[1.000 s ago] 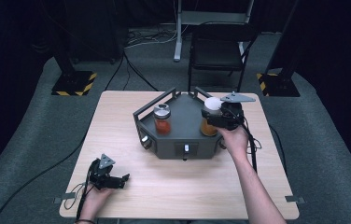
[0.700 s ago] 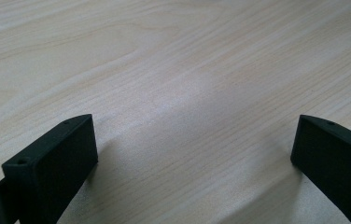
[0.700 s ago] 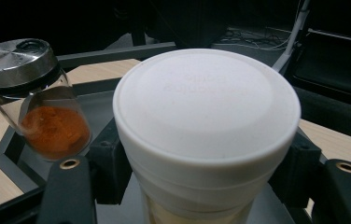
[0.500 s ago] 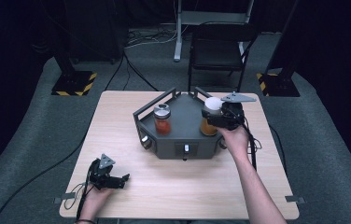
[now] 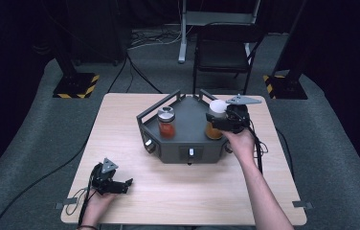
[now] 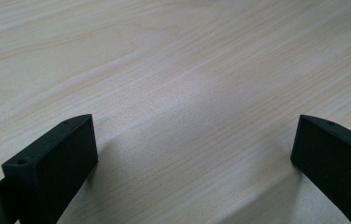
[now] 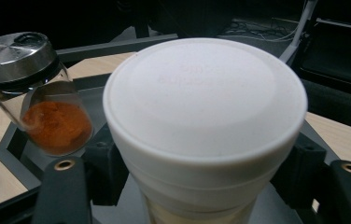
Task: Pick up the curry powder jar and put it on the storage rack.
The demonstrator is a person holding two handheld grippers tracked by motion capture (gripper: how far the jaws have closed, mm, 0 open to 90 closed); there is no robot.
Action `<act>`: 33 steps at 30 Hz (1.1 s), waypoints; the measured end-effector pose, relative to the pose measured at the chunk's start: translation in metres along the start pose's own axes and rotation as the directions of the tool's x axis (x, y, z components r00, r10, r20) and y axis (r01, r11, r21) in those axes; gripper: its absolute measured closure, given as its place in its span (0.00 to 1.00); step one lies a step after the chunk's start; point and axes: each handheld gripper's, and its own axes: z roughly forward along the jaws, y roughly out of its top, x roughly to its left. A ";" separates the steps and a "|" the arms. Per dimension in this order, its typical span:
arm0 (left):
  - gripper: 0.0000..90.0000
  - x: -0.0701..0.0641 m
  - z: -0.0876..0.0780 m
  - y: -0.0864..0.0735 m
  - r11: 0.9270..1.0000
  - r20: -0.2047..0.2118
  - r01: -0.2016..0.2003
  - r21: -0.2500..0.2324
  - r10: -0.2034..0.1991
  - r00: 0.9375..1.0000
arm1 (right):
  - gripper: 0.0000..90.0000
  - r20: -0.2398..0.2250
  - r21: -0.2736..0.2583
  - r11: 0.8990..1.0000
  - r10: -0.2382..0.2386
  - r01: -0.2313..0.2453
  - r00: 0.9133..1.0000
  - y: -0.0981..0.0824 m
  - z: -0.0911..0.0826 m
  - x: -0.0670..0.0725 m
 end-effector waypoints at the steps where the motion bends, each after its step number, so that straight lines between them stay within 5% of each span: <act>1: 0.00 0.000 0.000 0.000 1.000 0.000 0.000 0.000 0.000 1.000 | 0.30 -0.001 0.002 1.000 0.004 -0.004 1.000 0.000 0.001 0.000; 12: 0.00 0.000 0.000 0.000 1.000 0.000 -0.001 -0.001 0.001 1.000 | 0.10 0.009 0.004 0.999 0.035 -0.035 0.999 -0.005 -0.001 -0.001; 33: 0.00 0.000 0.000 0.000 1.000 0.000 -0.001 -0.001 0.001 1.000 | 0.04 0.031 -0.019 0.999 0.035 -0.035 0.999 -0.047 -0.030 -0.012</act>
